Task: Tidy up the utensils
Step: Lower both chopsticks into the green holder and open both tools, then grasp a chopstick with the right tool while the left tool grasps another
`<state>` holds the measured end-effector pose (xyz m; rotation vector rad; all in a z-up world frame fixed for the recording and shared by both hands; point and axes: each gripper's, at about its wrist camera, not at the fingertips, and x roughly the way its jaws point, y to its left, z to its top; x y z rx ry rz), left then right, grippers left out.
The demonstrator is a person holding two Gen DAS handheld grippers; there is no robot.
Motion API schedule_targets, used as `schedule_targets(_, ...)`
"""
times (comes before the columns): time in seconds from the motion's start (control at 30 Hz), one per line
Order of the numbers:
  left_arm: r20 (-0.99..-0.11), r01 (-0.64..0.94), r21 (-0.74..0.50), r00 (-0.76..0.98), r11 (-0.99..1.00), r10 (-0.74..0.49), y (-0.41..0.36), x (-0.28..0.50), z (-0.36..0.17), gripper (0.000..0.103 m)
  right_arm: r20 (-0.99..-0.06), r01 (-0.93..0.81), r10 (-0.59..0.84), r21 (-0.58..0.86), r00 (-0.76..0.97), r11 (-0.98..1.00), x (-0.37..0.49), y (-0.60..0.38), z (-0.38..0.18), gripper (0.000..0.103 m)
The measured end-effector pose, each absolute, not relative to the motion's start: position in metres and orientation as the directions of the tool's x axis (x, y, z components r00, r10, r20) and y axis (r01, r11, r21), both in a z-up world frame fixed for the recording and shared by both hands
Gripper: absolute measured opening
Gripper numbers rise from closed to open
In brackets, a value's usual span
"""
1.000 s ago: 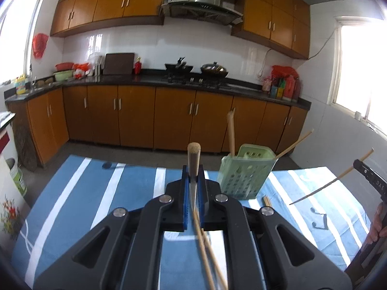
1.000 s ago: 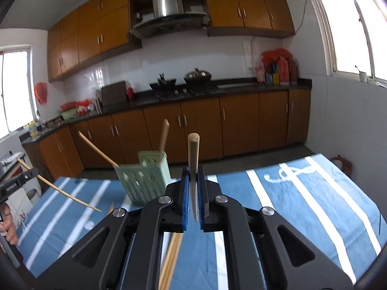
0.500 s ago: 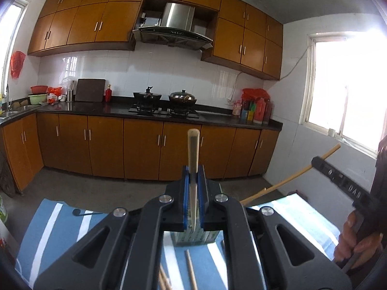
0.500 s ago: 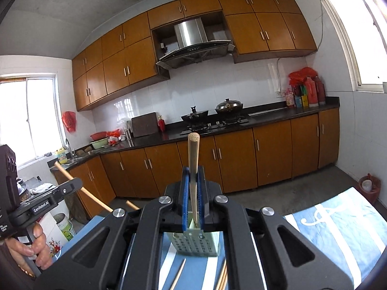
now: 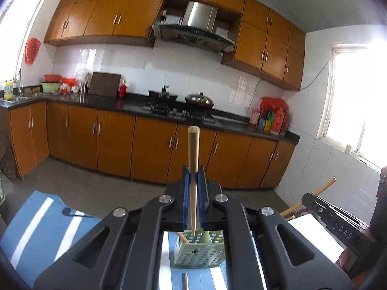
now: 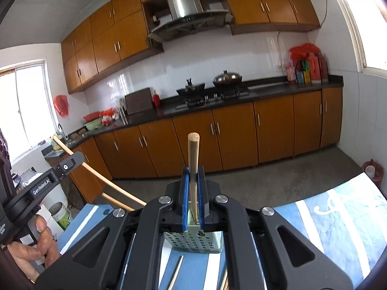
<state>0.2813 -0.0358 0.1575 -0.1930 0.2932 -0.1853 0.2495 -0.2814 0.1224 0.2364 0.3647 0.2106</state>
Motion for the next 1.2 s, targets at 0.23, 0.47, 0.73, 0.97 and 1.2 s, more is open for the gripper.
schedule_targets(0.23, -0.333, 0.145, -0.206, 0.92, 0.968, -0.208, -0.04, 0.299, 0.136, 0.008, -0.372, -0.148, 0.251, 0.282, 0.894, 0.948, 0.26, -0.283, 0.112, 0.008)
schedule_targets(0.47, -0.322, 0.138, -0.21, 0.925, 0.968, -0.201, -0.03, 0.291, 0.138, 0.016, -0.343, -0.124, 0.216, 0.271, 0.914, 0.955, 0.25, -0.288, 0.119, 0.028)
schedule_targets(0.73, -0.284, 0.12, -0.217, 0.942, 0.969, -0.18, -0.009, 0.251, 0.15, 0.022, -0.328, -0.084, 0.166, 0.25, 0.93, 0.964, 0.206, -0.307, 0.116, 0.028)
schedule_targets(0.97, -0.379, 0.074, -0.124, 0.918, 0.99, -0.116, 0.015, 0.206, 0.102, 0.028, -0.518, -0.019, 0.153, 0.256, 0.841, 0.967, 0.188, -0.319, 0.036, 0.028)
schedule_targets(1.2, -0.594, 0.043, -0.094, 0.799, 0.995, -0.09, 0.033, 0.193, -0.001, 0.028, -0.722, -0.008, 0.203, 0.265, 0.661, 0.964, 0.193, -0.294, -0.074, 0.022)
